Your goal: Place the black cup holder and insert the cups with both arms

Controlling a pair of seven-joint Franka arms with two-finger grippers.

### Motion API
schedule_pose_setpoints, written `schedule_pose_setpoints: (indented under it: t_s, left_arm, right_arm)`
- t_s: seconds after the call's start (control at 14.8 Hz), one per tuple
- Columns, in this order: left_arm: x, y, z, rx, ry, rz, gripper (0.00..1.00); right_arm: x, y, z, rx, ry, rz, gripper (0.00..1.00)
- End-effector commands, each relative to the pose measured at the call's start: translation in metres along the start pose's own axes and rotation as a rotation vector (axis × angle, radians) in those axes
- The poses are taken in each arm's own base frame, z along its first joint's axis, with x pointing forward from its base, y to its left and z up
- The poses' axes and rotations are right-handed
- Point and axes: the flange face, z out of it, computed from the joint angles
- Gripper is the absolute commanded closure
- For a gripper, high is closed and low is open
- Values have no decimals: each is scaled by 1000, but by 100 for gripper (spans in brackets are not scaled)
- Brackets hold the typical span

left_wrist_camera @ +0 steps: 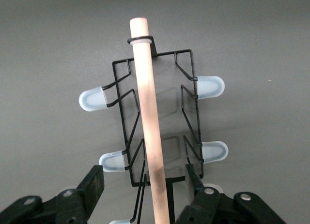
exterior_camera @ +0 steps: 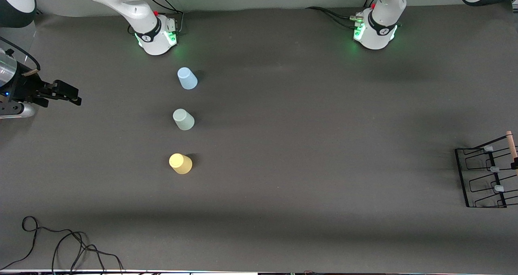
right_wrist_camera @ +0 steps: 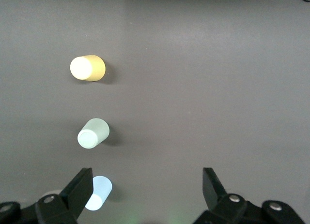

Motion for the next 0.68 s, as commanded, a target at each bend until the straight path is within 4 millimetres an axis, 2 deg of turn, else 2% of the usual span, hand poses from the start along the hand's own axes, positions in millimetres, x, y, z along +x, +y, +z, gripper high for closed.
schedule_pose_setpoints:
  t_s: [0.0, 0.14, 0.27, 0.41, 0.61]
  left_arm:
    - [-3, 1, 8, 1, -21, 24, 38]
    - [-5, 2, 17, -7, -35, 24, 55]
    - [-4, 5, 21, -10, -40, 27, 61]
    - [-5, 4, 22, 4, -51, 36, 99]
    - [-3, 6, 13, 21, -52, 74, 100]
  right_arm:
    - [-5, -1, -4, 12, 2, 1, 0]
    - [-6, -1, -5, 12, 3, 1, 0]
    - [-6, -1, -5, 12, 3, 1, 0]
    - [-6, -1, -5, 12, 3, 1, 0]
    - [-6, -1, -5, 12, 2, 1, 0]
